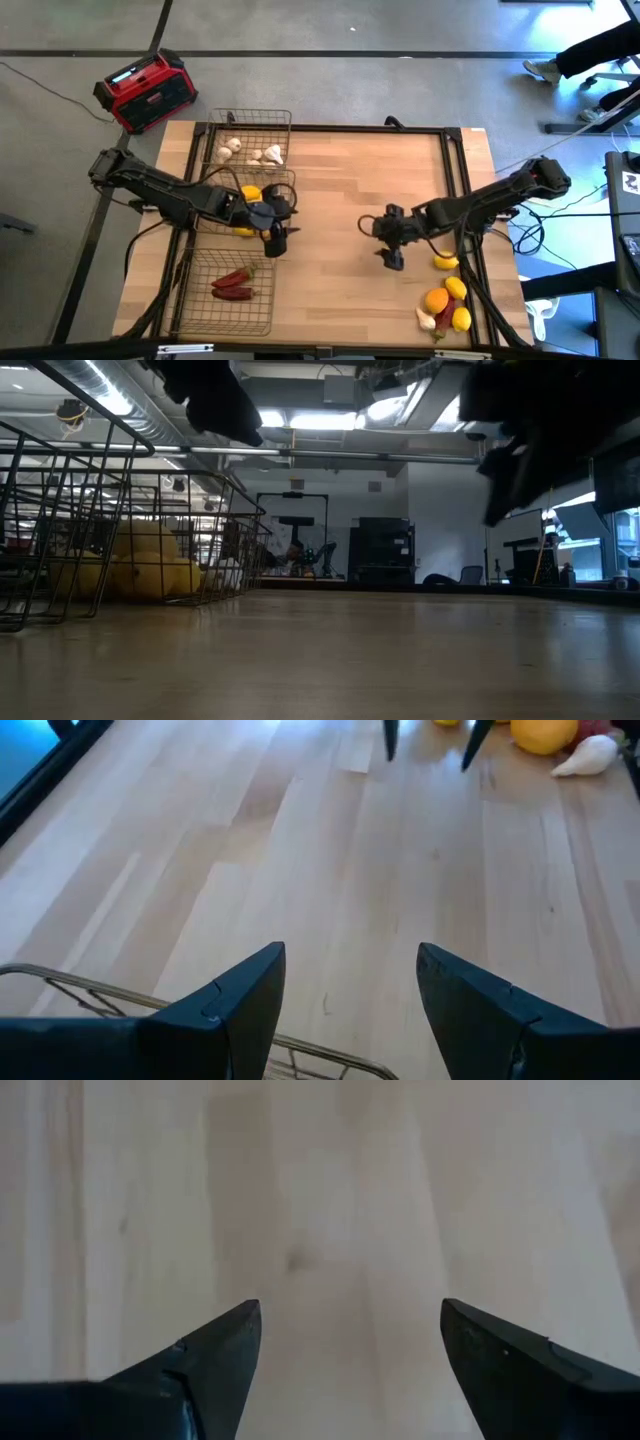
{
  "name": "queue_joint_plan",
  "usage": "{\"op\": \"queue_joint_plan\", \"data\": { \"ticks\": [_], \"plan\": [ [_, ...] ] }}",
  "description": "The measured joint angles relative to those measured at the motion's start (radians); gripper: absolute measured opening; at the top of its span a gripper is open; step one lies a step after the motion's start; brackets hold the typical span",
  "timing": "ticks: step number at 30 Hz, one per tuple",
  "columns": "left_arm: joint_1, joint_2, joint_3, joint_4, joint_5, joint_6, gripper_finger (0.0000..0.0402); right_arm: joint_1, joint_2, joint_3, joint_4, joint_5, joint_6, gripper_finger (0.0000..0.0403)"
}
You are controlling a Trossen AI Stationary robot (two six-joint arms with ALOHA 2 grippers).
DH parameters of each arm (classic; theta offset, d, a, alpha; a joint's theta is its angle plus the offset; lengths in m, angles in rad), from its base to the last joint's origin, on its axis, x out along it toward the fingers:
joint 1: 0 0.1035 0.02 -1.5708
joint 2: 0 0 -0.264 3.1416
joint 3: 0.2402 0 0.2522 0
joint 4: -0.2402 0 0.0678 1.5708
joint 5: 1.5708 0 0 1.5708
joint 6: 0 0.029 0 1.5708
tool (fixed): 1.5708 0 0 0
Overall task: Sort produce into baskets
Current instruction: Put the lemon in the middle wire basket
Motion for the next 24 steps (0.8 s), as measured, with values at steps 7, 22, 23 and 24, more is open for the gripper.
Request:
{"op": "queue_joint_plan", "data": {
  "ticks": [7,22,23,24],
  "plan": [
    [0.005,0.000,-0.014,0.007,-0.006,0.000,0.0223,0.131,0.000,0.072,-0.254,0.002,0.165,0.0303],
    [0.015,0.000,-0.014,0.040,-0.010,0.030,0.0223,0.343,0.000,0.074,-0.641,-0.051,0.604,0.0303],
    [0.015,0.000,-0.014,0.040,-0.010,0.032,0.0223,0.348,0.000,0.066,-0.642,-0.061,0.624,0.0303],
    [0.015,0.000,-0.014,0.040,-0.010,0.034,0.0223,0.354,0.000,0.058,-0.643,-0.078,0.641,0.0303]
  ]
}}
